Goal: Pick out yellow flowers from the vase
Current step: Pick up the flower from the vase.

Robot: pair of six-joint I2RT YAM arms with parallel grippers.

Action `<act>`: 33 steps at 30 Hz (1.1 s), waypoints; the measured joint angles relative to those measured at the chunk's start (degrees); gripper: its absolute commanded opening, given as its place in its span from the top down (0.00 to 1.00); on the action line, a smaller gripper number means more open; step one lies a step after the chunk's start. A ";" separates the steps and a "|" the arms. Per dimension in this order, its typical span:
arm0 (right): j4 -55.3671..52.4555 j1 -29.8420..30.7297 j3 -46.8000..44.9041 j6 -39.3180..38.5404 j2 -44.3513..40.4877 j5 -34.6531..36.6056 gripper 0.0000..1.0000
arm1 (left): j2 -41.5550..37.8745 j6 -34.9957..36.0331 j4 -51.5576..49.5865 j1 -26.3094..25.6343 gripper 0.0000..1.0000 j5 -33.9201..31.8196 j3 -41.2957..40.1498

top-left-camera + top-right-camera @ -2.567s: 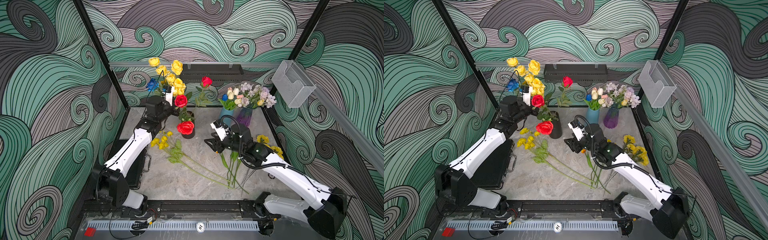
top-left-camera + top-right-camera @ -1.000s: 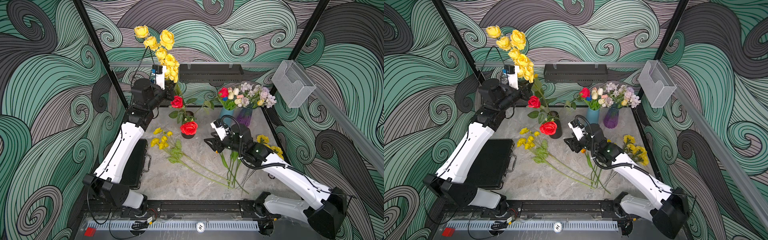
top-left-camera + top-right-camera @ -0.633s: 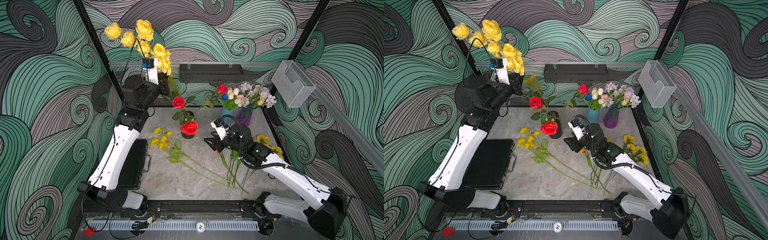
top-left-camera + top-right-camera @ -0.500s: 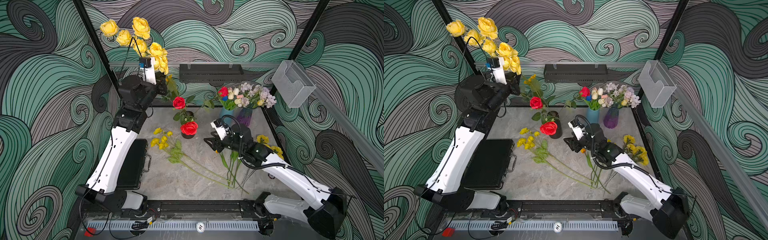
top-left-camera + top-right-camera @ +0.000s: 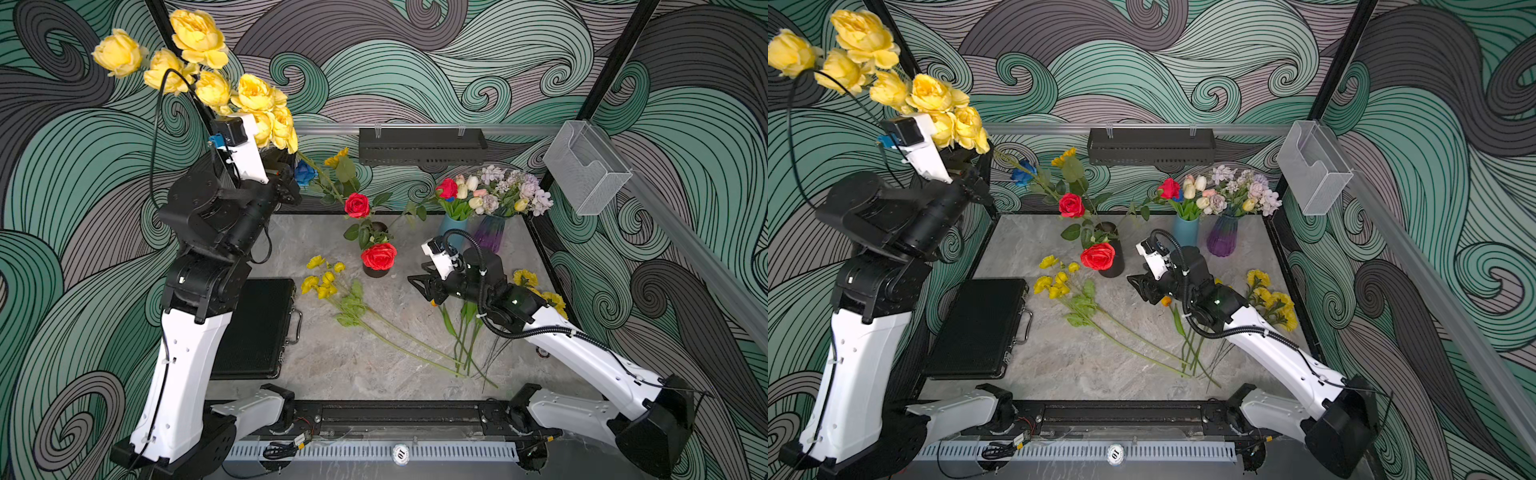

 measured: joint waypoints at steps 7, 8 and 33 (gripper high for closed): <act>0.24 0.00 0.90 1.09 -1.46 -0.66 0.41 | -4.57 -2.69 -7.37 -1.42 1.00 -6.58 -2.80; 0.24 0.00 0.90 1.22 -1.88 -0.79 0.41 | -5.40 -3.89 -8.07 -1.44 1.00 -6.84 -4.50; 6.40 20.87 11.61 5.11 5.79 0.90 0.46 | -21.59 -18.84 -11.15 -1.46 1.00 5.70 -37.70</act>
